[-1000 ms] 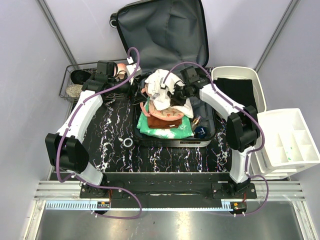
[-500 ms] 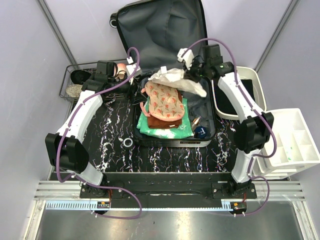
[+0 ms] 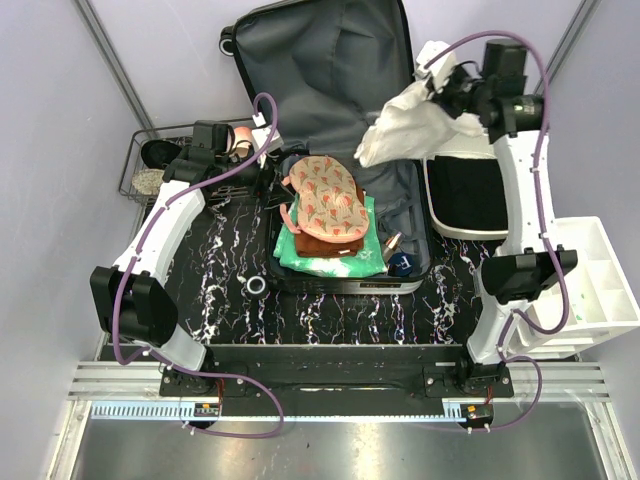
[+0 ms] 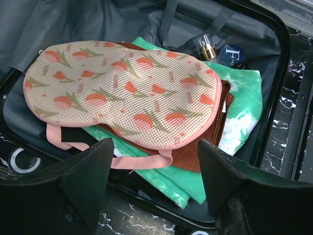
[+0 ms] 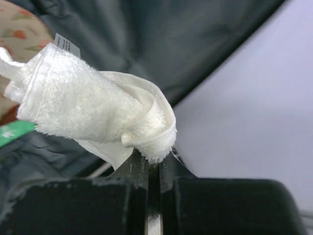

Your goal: Open, take out, and arrange the luggage

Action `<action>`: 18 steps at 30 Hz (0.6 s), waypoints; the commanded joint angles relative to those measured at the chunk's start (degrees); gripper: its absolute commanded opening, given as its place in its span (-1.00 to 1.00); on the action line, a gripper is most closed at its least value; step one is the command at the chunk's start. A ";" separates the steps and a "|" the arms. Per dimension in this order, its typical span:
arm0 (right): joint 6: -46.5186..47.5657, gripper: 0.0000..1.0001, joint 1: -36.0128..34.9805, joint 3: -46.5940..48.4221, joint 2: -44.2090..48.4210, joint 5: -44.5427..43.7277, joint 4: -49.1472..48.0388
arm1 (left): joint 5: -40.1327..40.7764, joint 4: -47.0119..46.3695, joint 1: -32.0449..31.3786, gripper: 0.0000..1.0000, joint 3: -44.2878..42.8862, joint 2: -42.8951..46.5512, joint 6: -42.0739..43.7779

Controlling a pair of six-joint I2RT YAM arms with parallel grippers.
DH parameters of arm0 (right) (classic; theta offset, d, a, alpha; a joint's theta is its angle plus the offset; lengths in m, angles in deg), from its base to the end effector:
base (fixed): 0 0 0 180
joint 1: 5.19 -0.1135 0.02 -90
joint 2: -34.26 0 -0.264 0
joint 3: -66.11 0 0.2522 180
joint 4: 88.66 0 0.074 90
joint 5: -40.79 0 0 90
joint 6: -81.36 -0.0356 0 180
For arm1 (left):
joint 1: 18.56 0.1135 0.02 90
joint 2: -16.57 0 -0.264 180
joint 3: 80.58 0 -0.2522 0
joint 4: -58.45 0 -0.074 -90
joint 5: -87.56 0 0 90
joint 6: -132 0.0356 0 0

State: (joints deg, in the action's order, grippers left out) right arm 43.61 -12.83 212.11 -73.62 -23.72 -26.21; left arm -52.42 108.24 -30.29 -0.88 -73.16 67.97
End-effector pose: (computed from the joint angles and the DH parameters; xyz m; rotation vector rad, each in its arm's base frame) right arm 0.3906 0.0679 0.4767 -1.2087 1.5333 -0.0689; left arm 0.3291 -0.0962 0.3625 1.0863 1.7850 -0.8236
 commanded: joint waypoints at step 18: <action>14.28 -1.00 17.39 17.08 -17.97 -5.19 -7.01 | -1.35 -3.34 0.30 0.47 -0.47 0.44 -0.67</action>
State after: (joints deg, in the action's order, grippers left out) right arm 55.74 4.63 226.95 -89.88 -27.41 -24.81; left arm -52.77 107.21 -30.29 -0.88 -73.16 67.01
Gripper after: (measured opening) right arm 0.045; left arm 0.740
